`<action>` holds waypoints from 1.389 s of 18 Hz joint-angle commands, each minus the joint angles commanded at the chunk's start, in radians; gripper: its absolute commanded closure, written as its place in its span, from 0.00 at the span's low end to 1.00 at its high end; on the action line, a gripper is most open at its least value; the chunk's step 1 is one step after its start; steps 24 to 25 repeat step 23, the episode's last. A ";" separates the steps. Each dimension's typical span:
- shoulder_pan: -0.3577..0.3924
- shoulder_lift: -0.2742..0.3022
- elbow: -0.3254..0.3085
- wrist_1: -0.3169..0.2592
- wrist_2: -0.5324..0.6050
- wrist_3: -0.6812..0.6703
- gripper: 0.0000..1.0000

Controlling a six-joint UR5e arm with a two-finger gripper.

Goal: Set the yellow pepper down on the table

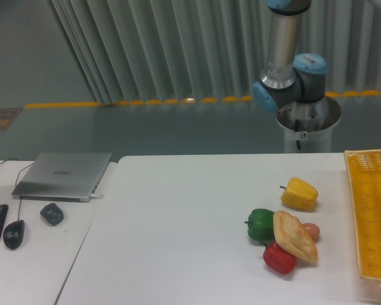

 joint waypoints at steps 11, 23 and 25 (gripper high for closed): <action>0.018 0.003 0.006 0.002 -0.005 0.046 0.00; 0.020 0.002 0.002 0.002 -0.006 0.048 0.00; 0.020 0.002 0.002 0.002 -0.006 0.048 0.00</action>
